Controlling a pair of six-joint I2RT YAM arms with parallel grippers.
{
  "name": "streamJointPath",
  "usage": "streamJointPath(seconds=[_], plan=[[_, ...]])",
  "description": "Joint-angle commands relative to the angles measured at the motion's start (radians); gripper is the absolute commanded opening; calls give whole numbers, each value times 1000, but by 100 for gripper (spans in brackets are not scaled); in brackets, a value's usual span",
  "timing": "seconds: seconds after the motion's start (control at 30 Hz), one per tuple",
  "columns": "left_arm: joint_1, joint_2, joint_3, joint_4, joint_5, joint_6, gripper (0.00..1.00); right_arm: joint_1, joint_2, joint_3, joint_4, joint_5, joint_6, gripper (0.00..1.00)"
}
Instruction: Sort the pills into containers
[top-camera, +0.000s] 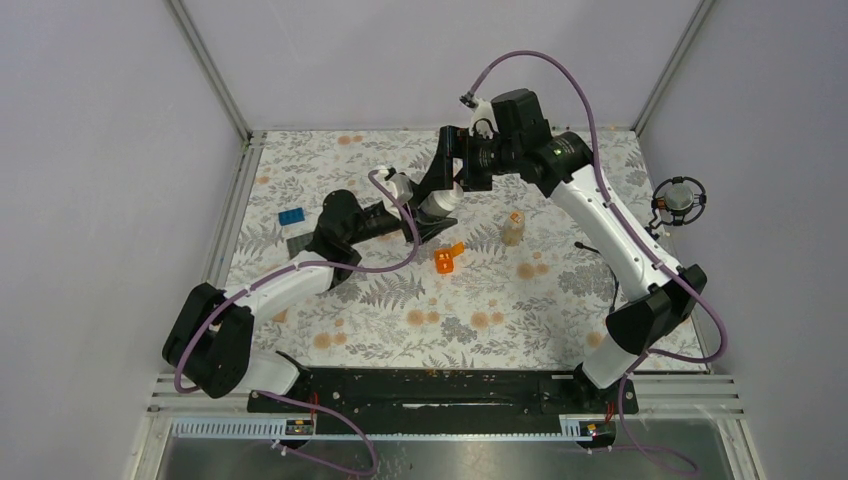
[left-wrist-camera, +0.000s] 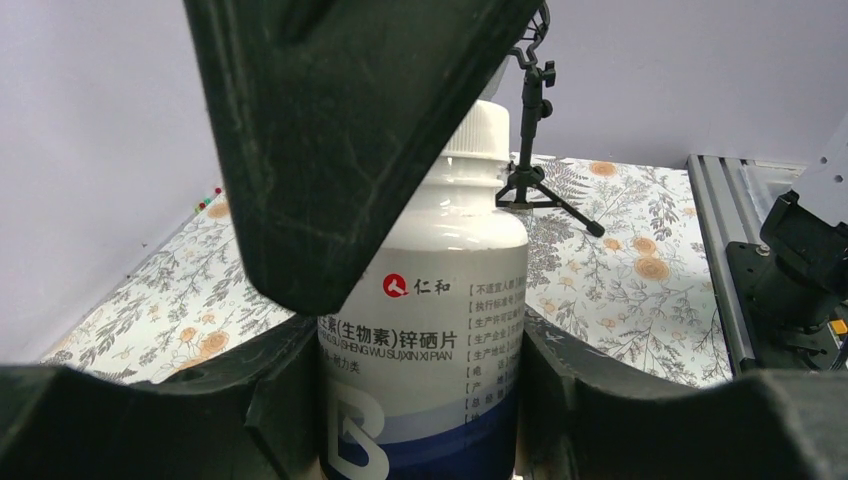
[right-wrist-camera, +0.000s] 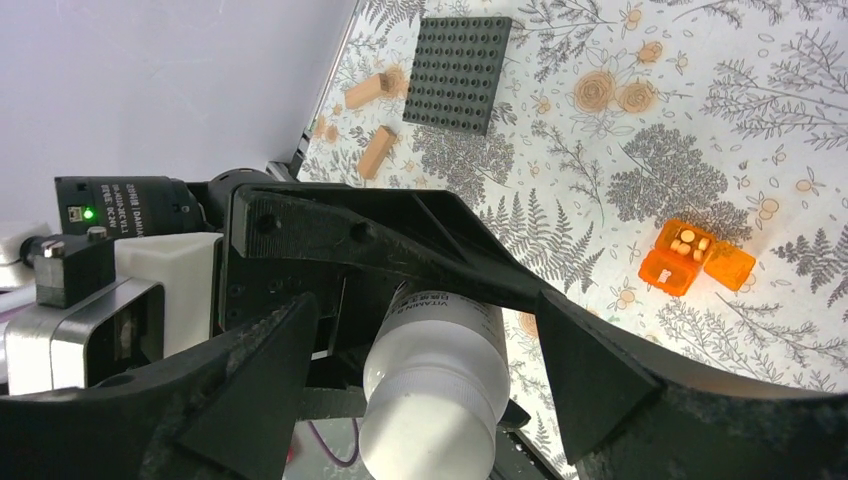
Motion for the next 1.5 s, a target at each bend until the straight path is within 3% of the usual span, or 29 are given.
streamJointPath(seconds=[0.0,0.33,0.6,0.93,1.1,1.2,1.47], plan=[[12,-42,-14,130,28,-38,0,-8,-23,54,3,-36,-38,89],[29,-54,-35,206,69,-93,0,-49,-109,-29,68,-211,-209,90],[32,-54,-29,213,102,-98,0,-60,-122,-45,56,-233,-267,93],[35,-68,-2,229,153,-134,0,-61,-69,-11,21,-153,-279,84],[37,-75,9,232,169,-138,0,-61,-47,26,12,10,-225,77],[37,-75,6,237,169,-141,0,-61,-38,44,12,123,-182,77],[40,-67,2,248,158,-149,0,-61,-46,21,71,105,-95,80]])
